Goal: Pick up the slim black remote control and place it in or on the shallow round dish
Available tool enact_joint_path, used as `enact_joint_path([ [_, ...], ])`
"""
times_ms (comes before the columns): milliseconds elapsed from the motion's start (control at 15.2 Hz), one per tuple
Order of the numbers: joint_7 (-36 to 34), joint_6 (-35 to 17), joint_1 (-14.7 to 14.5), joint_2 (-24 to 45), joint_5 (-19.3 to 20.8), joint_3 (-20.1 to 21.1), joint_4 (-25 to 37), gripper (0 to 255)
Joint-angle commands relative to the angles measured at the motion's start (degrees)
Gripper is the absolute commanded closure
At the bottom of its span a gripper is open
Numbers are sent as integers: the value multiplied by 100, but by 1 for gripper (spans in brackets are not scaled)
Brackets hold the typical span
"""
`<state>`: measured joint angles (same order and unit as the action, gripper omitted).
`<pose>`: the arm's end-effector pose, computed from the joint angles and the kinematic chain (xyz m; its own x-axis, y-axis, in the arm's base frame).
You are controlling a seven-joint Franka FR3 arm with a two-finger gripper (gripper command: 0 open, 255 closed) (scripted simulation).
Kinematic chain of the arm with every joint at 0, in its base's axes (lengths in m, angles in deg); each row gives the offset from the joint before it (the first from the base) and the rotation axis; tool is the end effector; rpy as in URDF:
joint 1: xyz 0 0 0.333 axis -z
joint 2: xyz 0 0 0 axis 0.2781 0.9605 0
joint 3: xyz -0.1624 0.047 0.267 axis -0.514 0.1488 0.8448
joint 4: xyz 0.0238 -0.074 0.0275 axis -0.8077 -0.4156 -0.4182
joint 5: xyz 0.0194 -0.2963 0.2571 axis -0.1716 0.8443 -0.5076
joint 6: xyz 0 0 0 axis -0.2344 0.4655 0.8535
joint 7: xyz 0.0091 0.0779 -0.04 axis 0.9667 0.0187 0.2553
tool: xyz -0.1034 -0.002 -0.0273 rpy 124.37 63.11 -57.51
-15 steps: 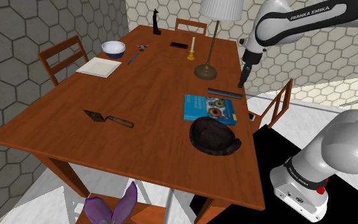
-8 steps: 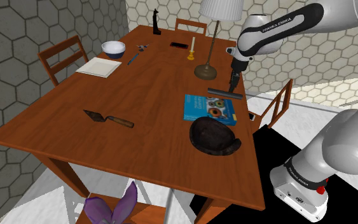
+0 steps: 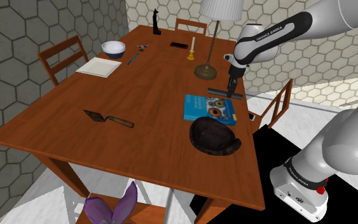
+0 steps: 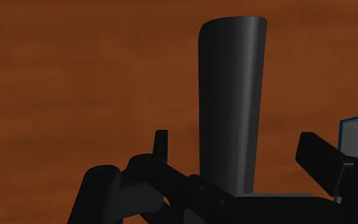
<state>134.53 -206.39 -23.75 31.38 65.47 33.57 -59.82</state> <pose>0.4749 -0.0845 0.3161 0.7956 0.6058 -0.0091 0.6032 -0.7934 -0.0815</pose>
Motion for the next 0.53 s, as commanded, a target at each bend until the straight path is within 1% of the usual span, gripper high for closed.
enact_joint_path([
  [0,8,-22,1,13,-7,-1,-8,0],
  [264,8,-22,1,14,-7,-1,-8,0],
  [330,8,-22,1,14,-7,-1,-8,255],
  [462,8,-22,1,13,-7,-1,-8,255],
])
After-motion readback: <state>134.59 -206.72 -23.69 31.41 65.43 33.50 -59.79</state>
